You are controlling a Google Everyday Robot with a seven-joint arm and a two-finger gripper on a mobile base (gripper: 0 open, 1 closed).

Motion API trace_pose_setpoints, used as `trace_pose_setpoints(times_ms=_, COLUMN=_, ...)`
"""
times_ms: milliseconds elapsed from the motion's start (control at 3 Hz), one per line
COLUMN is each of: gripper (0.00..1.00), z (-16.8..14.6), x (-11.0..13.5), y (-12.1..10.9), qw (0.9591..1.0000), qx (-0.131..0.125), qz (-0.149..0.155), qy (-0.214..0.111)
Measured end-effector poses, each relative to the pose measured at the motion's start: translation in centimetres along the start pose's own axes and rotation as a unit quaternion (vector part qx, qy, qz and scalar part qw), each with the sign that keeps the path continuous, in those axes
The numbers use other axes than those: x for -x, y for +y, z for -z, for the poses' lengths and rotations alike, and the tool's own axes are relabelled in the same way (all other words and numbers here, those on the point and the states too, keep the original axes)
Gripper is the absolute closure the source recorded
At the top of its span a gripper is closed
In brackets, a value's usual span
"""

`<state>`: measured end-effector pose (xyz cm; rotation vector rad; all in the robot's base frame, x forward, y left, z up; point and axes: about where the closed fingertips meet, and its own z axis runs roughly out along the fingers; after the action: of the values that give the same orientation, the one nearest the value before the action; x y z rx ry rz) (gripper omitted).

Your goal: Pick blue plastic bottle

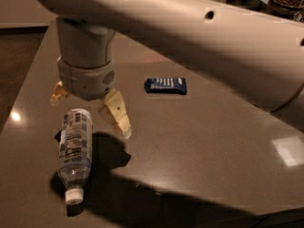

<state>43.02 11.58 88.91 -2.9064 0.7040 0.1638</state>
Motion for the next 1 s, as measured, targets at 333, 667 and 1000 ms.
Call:
trace_pose_setpoints(times_ms=333, gripper=0.0, z=-2.1, x=2.0, y=-1.8, qw=0.9979, qx=0.028, qz=0.058, qy=-0.002)
trace_pose_setpoints(times_ms=667, gripper=0.0, z=-3.4, x=2.6, y=-2.5, qw=0.9956, qx=0.046, qz=0.081, qy=-0.002)
trace_pose_setpoints(times_ms=1000, gripper=0.0, z=-4.5, x=2.6, y=-2.4, qw=0.9936, qx=0.065, qz=0.093, qy=-0.003)
